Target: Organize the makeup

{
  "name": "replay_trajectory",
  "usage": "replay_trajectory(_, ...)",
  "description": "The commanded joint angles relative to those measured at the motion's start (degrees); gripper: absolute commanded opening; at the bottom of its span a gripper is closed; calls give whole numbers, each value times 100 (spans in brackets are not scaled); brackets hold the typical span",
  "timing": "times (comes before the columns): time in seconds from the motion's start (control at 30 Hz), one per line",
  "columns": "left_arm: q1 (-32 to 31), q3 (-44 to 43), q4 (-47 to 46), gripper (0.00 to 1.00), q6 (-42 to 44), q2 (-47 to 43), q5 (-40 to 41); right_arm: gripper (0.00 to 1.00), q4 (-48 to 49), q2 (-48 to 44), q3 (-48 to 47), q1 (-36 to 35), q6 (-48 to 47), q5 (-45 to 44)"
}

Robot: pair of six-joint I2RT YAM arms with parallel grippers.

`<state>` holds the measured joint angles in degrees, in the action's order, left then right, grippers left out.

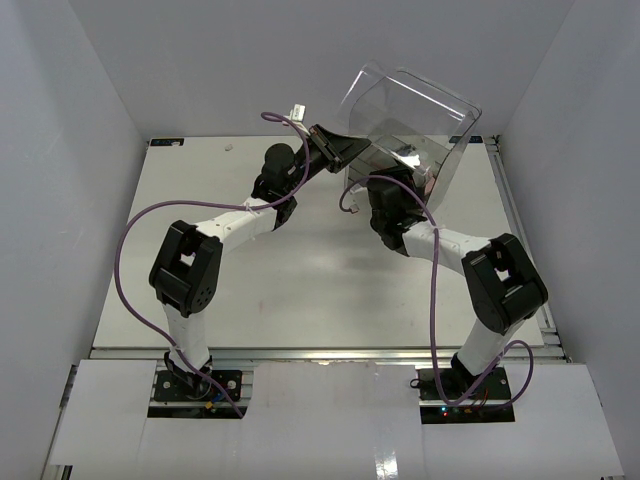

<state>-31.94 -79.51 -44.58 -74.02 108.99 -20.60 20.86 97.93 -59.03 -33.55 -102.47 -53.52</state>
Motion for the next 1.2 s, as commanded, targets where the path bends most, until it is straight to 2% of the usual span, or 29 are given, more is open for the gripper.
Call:
replay_trajectory(0.0,48,-230,-139,7,37,-255,59,29,-389,50,-268,67,-136,-241)
replay_trajectory(0.1,48,-206,-144,7,28,-273,65,40,-507,111,-330,100,-101,-253)
replay_trajectory(0.27,48,-189,-130,7,45,-292,65,86,-653,126,-316,113,-9,-215)
replay_trajectory(0.33,48,-197,-130,7,50,-308,65,97,-650,74,-264,121,-5,-152)
replay_trajectory(0.6,48,-206,-148,7,37,-273,65,92,-636,-108,-73,68,-18,34)
replay_trajectory(0.8,48,-215,-130,8,37,-282,65,93,-1029,-348,-30,-75,136,321)
replay_trajectory(1.03,48,-217,-130,7,37,-273,65,98,-1396,-1029,425,-728,485,1156)
replay_trajectory(1.17,48,-182,-122,7,37,-297,73,100,-2264,-1361,562,-1209,1137,1561)
